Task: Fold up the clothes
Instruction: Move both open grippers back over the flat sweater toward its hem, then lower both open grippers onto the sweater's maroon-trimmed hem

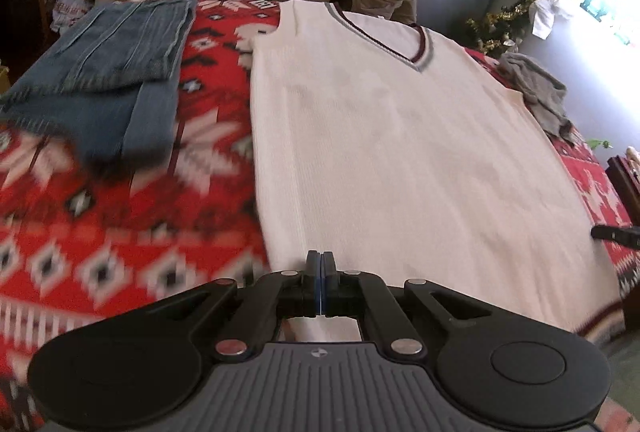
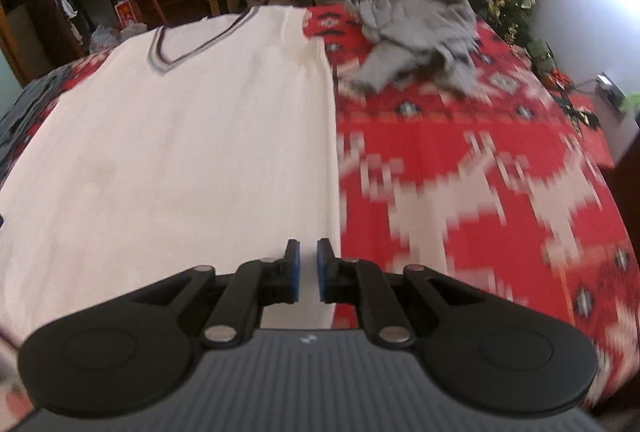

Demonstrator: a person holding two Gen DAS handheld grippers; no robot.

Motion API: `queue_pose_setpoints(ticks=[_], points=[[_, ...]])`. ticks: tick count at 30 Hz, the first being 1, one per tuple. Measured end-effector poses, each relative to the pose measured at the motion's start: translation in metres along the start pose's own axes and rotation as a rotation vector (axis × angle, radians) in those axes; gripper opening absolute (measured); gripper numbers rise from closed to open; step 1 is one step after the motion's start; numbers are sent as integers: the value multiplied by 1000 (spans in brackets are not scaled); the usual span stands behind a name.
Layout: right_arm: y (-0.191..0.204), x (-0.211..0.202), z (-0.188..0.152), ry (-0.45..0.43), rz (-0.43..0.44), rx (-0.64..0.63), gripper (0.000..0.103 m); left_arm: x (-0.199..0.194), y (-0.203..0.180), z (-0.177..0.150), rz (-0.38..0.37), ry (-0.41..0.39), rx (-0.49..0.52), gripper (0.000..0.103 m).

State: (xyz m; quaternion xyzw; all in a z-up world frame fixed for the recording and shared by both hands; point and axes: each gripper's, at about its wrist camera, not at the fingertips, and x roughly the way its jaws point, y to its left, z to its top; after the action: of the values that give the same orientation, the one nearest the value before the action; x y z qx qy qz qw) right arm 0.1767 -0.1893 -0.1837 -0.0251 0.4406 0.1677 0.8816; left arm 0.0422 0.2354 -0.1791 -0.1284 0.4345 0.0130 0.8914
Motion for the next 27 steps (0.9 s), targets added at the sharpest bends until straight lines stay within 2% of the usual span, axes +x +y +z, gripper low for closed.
queue_pose_setpoints(ticks=[5, 10, 17, 21, 25, 27], points=[[12, -35, -44, -4, 5, 25, 13, -19, -11, -29, 16, -15, 5, 2], [21, -55, -69, -19, 21, 37, 13, -32, -25, -50, 30, -27, 38, 2], [26, -74, -74, -29, 60, 52, 16, -49, -36, -62, 10, -43, 10, 2], [40, -81, -70, -64, 64, 1, 17, -49, -52, -51, -33, -79, 23, 2], [61, -74, -55, -91, 108, -27, 17, -26, -70, -35, -60, -88, 9, 2], [75, -66, -49, -110, 103, -62, 17, -12, -74, -31, -59, -84, -8, 4]])
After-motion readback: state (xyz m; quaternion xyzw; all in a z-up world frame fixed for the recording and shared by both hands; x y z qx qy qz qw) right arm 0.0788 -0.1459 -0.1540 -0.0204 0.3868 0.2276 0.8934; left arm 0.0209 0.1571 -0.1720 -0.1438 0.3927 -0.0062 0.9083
